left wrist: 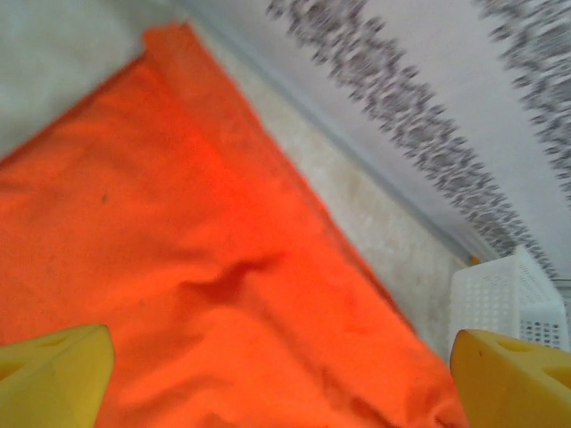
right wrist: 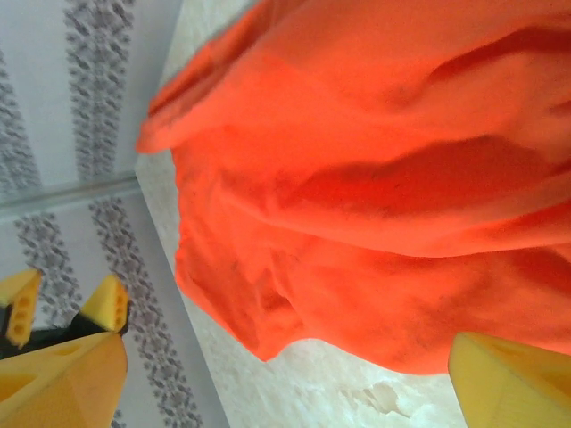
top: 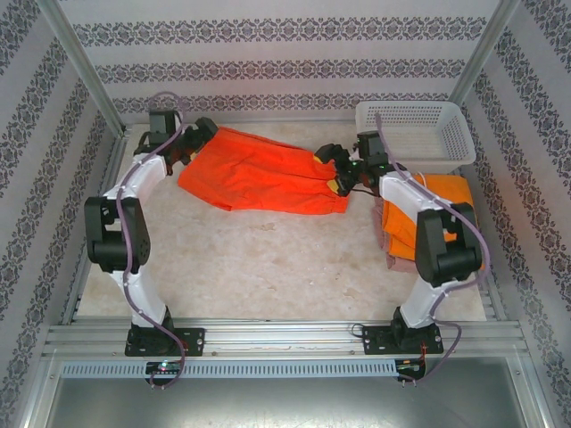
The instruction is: Fold and stack the shorts
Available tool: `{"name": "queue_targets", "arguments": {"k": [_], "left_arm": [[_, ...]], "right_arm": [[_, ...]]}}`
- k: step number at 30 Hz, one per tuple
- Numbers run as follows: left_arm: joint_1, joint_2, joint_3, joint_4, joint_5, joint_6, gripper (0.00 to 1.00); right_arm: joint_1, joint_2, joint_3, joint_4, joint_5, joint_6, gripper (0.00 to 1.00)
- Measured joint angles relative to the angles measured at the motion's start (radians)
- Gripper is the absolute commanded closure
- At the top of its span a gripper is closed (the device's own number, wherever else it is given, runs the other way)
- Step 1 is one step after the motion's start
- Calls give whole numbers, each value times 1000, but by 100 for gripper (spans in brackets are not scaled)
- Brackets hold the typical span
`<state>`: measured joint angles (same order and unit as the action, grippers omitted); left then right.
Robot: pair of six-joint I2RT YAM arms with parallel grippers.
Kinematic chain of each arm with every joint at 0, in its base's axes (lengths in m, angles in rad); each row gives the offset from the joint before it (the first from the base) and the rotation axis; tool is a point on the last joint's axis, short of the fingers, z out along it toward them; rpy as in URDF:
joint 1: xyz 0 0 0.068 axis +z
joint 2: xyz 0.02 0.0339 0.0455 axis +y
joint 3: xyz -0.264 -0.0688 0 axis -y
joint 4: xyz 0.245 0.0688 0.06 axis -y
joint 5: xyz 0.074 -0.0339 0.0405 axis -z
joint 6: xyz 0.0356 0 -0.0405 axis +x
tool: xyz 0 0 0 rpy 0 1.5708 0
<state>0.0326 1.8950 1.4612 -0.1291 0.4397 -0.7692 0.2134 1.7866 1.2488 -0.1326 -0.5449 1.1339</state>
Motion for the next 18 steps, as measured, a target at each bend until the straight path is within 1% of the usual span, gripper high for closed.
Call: {"name": "queue_targets", "arguments": {"k": [4,9,12,18], "left_arm": [[-9,74,-33,54,14,-18,2],[-16,104,-79,110,16,-18,2],[-18,103,-131,145,10,-18,2],[-18,98,-248,200,-2,-18,1]], "right_arm": [[25,69,52,-29,-10,-29,6],[24,103,58,-69,-10,-61,5],[24,106,43,-74,-10,-70,2],[11,106,-26,-76,-10,-97,2]]}}
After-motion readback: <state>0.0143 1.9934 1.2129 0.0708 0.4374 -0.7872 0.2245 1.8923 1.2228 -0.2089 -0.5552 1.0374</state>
